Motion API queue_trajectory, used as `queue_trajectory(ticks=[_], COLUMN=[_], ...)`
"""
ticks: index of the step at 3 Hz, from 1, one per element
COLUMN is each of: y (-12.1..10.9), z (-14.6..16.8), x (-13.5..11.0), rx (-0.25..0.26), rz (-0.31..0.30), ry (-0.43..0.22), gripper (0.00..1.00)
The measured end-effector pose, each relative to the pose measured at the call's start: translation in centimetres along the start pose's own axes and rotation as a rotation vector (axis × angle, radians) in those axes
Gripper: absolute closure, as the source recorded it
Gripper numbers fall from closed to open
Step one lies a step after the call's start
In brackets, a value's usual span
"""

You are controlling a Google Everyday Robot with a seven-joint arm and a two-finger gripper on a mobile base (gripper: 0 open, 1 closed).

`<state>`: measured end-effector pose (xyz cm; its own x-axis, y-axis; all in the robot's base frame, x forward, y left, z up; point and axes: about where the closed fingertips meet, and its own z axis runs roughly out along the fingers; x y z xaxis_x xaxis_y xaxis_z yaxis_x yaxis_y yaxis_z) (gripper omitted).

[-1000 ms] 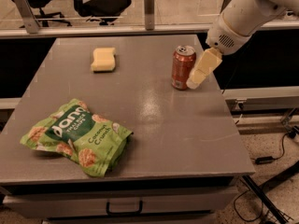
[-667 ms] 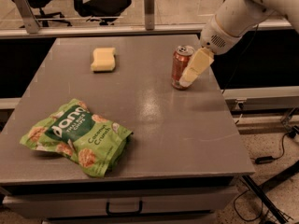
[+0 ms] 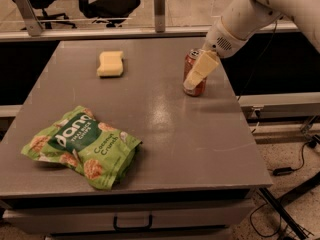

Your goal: Move coke can near green rice chip bag

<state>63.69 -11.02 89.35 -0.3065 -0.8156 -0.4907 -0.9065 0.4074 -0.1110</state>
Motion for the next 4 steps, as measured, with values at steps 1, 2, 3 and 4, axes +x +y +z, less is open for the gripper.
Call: queue_trajectory(ticks=[1,2,3,4], y=[0.4,0.9,3.3,6.1], z=[0.1,-0.2,-1.4,-1.6], x=[-0.6,-1.3,-3.6,-6.4], rx=[-0.018,-0.031,-0.077,-0.145], rz=[-0.002,-0.011,-0.070,-0.134], ry=[-0.023,-0.047,-0.089,-0.144], gripper=[0.38,0.61,0.92,1.00])
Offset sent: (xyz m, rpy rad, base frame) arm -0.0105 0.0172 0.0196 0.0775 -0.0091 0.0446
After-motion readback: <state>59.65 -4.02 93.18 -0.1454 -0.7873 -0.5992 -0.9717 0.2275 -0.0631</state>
